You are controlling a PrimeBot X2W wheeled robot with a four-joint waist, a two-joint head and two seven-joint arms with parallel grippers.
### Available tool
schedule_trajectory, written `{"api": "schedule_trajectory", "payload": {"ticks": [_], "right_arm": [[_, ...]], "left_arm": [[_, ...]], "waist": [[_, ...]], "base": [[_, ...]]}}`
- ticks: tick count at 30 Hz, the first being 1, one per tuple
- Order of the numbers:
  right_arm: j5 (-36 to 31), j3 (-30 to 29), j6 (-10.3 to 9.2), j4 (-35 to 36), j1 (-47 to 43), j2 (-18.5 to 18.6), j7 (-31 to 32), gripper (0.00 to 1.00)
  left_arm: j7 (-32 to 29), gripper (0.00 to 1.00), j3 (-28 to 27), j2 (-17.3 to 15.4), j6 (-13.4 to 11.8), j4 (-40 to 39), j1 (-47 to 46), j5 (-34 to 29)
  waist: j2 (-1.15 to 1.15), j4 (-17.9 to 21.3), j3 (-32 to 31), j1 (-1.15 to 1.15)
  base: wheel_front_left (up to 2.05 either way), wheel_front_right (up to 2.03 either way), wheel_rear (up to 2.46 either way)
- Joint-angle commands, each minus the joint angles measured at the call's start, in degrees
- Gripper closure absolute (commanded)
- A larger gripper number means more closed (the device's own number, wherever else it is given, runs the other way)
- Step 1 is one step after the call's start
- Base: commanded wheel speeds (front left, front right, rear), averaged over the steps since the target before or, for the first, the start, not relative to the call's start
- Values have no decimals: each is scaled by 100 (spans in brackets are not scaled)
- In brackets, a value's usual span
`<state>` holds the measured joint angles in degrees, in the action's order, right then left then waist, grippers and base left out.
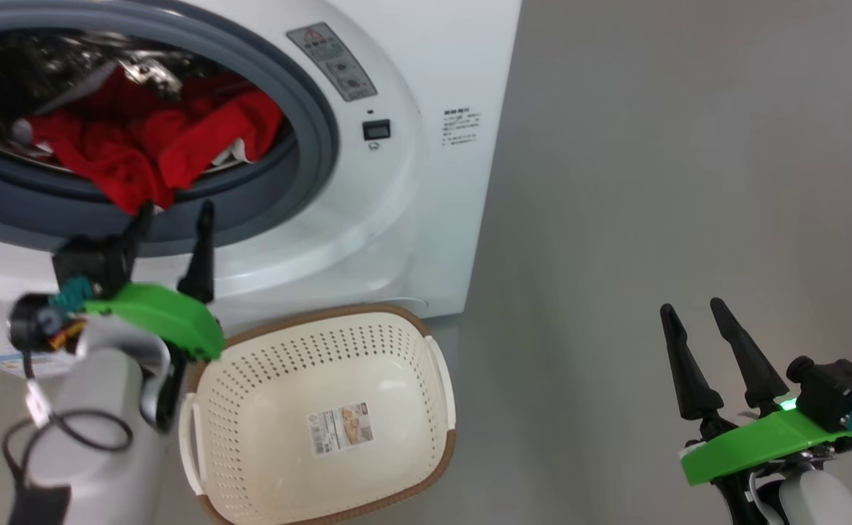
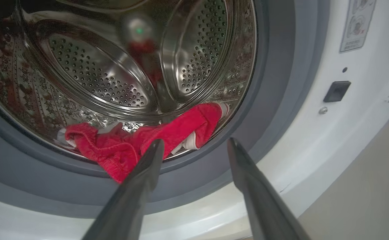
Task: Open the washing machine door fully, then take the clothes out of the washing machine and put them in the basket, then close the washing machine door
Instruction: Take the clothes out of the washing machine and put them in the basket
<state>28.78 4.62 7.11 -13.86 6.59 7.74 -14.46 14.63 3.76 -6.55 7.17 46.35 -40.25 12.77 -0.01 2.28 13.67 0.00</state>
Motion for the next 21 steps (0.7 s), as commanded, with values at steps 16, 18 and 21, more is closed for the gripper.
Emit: {"api": "schedule_trajectory", "payload": {"ticks": [16,18,21], "right_arm": [[-29,339,37,236,593,-132,-54,0],[-27,384,37,245,637,-150,-54,0],[-24,441,37,260,681,-175,-54,0]], "left_arm": [[-48,0,229,-974,31,2135,-2314,-94],[-51,0,274,-1083,31,2304,-2467,-115],[-55,0,334,-1184,-6,2459,-2626,-157]], "waist": [[1,800,1078,0],[1,864,1158,0],[1,944,1259,0]], "base": [[0,0,0],[0,0,0],[0,0,0]]}}
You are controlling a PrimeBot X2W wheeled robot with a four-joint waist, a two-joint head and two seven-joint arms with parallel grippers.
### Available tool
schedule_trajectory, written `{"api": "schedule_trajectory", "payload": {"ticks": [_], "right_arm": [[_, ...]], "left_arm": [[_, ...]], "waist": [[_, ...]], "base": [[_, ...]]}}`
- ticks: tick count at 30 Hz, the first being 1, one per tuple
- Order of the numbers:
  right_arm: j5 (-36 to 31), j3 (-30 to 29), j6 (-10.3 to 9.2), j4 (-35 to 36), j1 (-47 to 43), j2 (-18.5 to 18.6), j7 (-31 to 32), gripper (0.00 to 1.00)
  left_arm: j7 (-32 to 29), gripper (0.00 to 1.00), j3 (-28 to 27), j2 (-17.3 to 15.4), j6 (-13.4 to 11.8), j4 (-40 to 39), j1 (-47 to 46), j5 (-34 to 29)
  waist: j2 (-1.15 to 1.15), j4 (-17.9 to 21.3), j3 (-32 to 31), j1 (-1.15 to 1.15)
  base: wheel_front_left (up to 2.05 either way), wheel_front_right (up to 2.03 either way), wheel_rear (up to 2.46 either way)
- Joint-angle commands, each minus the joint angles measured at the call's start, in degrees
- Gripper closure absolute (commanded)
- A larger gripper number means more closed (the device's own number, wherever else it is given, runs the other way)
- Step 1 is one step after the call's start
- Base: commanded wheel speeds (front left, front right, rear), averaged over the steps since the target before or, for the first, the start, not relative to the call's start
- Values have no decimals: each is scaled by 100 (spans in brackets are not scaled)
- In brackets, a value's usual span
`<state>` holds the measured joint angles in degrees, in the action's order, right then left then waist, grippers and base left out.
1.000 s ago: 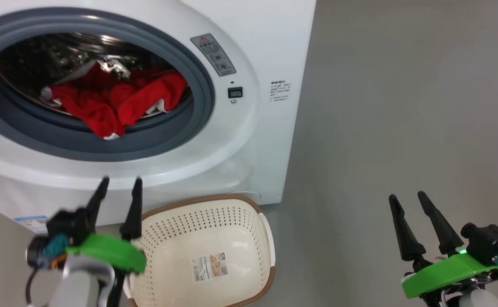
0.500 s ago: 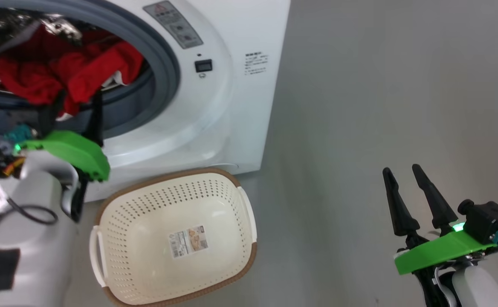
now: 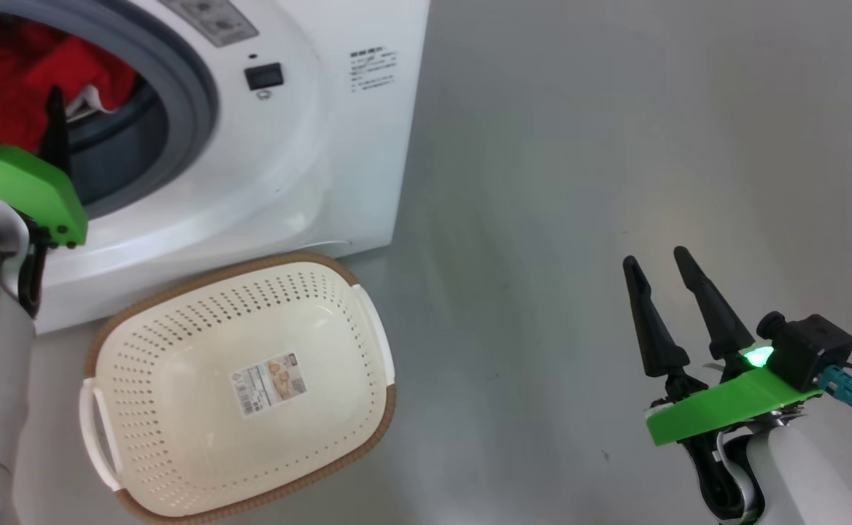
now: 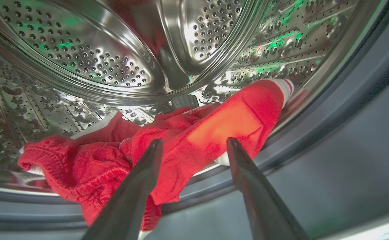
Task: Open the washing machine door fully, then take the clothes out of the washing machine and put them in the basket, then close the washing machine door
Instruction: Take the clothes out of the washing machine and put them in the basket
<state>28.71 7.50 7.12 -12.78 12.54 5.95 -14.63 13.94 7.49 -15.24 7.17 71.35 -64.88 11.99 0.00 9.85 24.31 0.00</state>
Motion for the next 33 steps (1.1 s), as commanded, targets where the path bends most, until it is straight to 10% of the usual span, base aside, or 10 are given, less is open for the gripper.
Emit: {"api": "schedule_trajectory", "payload": {"ticks": [1,17,20,21,33], "right_arm": [[-18,170,36,156,96,-2,-37,0],[-18,338,36,233,189,-32,-37,0],[-24,349,36,236,192,-36,-37,0],[-26,352,36,239,194,-37,-37,0],[-40,347,36,227,204,-20,-37,0]], "left_arm": [[13,0,-28,-351,-28,-5,-208,-87],[-221,0,95,-725,-306,218,-577,-100],[-251,62,121,-738,-310,231,-571,-86],[-258,100,134,-737,-313,234,-570,-86],[42,100,85,-598,-316,183,-443,121]], "waist": [[0,211,230,0],[0,405,606,0],[0,408,616,0],[0,404,617,0],[0,231,441,0]], "base": [[0,0,0],[0,0,0],[0,0,0],[0,0,0],[0,0,0]]}}
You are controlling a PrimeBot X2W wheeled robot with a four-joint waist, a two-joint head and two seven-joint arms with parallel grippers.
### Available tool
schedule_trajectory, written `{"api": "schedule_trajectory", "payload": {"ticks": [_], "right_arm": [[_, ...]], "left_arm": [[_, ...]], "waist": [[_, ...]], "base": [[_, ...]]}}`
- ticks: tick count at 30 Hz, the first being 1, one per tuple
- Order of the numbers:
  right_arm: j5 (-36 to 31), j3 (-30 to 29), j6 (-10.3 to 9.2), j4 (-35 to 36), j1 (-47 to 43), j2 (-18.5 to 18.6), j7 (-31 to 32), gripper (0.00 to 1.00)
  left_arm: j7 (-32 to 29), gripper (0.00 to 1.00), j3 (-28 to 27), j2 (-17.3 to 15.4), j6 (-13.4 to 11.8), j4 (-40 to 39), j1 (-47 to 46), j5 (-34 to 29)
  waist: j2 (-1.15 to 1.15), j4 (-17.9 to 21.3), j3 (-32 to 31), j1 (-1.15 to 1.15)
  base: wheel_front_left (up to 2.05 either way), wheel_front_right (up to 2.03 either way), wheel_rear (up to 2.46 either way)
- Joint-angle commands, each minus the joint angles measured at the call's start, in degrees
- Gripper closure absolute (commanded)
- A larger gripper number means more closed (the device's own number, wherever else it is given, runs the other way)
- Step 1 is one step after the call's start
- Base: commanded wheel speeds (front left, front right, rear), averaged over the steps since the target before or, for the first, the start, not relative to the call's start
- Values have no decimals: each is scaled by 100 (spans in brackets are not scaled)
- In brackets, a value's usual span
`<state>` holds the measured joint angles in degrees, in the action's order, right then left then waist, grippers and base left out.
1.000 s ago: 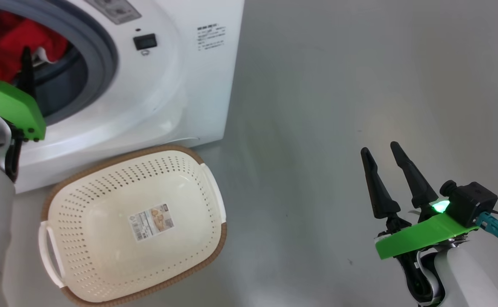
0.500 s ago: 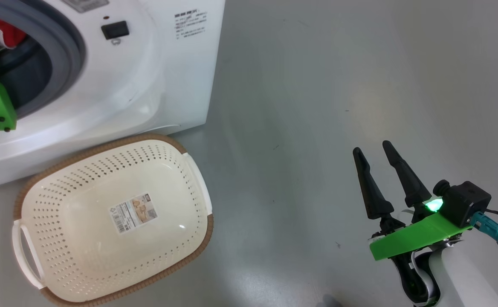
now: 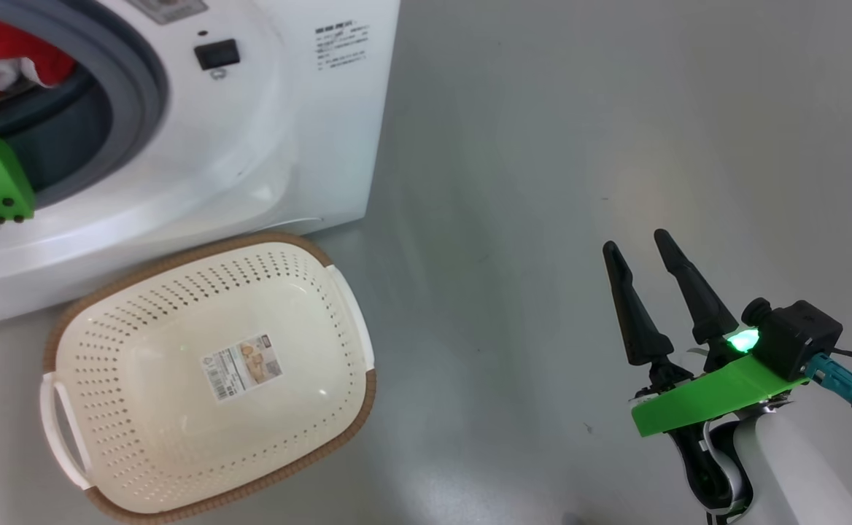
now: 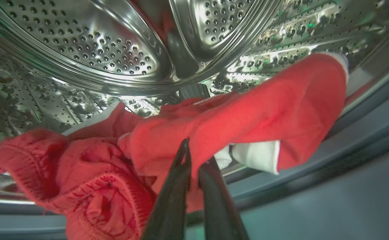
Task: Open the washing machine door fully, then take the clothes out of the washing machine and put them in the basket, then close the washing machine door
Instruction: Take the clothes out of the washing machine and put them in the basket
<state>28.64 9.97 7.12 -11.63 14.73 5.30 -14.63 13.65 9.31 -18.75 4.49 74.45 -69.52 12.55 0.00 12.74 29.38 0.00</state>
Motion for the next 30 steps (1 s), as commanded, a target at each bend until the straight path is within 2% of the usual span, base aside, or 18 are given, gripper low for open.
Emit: {"api": "schedule_trajectory", "payload": {"ticks": [1,3,7,14,15,22,30], "right_arm": [[-33,94,36,107,-23,52,-37,0],[-33,80,36,96,-36,71,-37,0],[-38,59,36,84,-58,107,-37,0],[-35,-15,36,43,-153,191,-37,0],[-35,-15,36,43,-153,191,-37,0],[-33,-127,36,20,-343,251,-37,0],[-21,-221,36,18,-488,254,-37,0]], "left_arm": [[97,100,-130,-226,-57,-181,64,102],[126,100,-262,-186,-79,-374,178,231],[132,100,-563,-141,-134,-1287,641,369],[134,100,-1172,86,-147,-2739,1612,331],[134,100,-1172,86,-147,-2739,1612,331],[134,100,-1783,498,23,-4083,2617,-17],[134,100,-2279,944,199,-5229,3317,-218]], "waist": [[0,-86,-100,0],[0,-146,-172,0],[0,-266,-308,0],[0,-479,-581,0],[0,-479,-581,0],[0,-692,-883,0],[0,-823,-1090,0]], "base": [[0,0,0],[0,0,0],[0,0,0],[0,0,0],[0,0,0],[0,0,0],[0,0,0]]}}
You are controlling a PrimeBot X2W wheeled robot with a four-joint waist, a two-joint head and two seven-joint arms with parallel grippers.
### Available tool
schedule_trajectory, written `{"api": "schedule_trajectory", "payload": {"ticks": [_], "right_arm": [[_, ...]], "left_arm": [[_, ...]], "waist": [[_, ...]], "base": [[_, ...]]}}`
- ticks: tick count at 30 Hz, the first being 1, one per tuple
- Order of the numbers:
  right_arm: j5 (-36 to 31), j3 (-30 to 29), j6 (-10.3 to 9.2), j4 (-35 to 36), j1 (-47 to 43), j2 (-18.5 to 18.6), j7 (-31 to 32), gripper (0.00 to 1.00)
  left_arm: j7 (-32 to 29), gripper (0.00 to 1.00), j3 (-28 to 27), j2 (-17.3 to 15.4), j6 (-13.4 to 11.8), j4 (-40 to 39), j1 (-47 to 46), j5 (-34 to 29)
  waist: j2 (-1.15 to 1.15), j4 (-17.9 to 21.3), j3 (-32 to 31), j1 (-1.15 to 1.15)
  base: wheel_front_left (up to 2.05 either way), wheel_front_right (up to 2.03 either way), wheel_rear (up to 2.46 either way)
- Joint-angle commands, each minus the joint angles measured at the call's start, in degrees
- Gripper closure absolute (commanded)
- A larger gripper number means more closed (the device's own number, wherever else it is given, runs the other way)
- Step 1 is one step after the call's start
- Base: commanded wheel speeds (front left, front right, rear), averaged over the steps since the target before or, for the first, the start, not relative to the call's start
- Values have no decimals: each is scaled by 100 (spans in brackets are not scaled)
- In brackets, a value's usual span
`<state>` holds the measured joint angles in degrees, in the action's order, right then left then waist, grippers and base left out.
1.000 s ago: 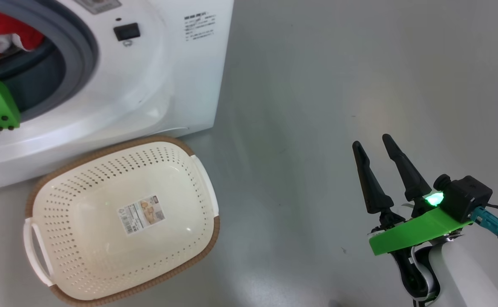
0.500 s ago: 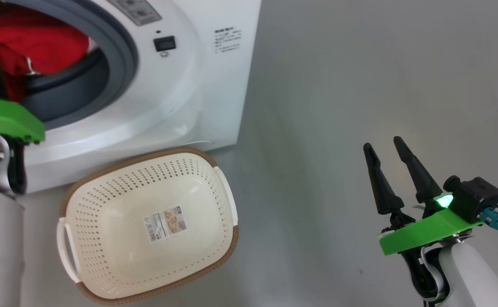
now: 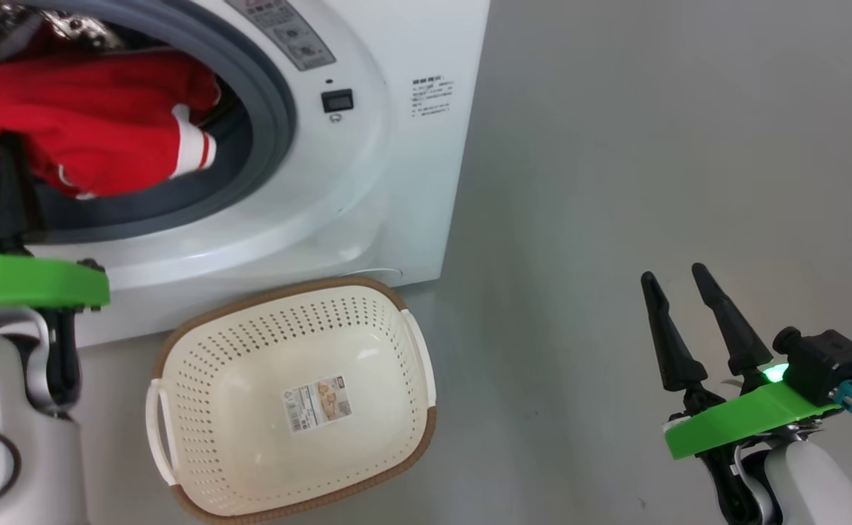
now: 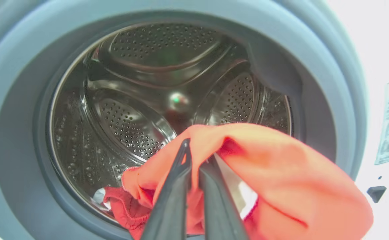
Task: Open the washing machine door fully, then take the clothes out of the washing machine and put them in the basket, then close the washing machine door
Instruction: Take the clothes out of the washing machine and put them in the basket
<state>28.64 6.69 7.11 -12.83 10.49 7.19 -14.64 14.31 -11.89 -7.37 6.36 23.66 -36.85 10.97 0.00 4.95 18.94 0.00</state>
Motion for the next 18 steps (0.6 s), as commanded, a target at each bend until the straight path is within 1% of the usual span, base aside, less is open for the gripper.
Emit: {"api": "schedule_trajectory", "payload": {"ticks": [1,8,14,18], "right_arm": [[-21,99,37,141,-76,62,-36,0],[-20,54,37,145,-138,45,-36,0],[-22,32,37,168,-155,32,-36,0],[-22,18,37,179,-149,28,-36,0]], "left_arm": [[68,100,-192,-149,30,-292,125,-84],[69,100,-367,121,98,-1334,574,-95],[69,100,-328,255,110,-2281,866,-58],[69,100,-248,303,111,-2751,995,-7]], "waist": [[0,-53,-57,0],[0,-113,-150,0],[0,-136,-165,0],[0,-136,-137,0]], "base": [[0,0,0],[0,0,0],[0,0,0],[0,0,0]]}}
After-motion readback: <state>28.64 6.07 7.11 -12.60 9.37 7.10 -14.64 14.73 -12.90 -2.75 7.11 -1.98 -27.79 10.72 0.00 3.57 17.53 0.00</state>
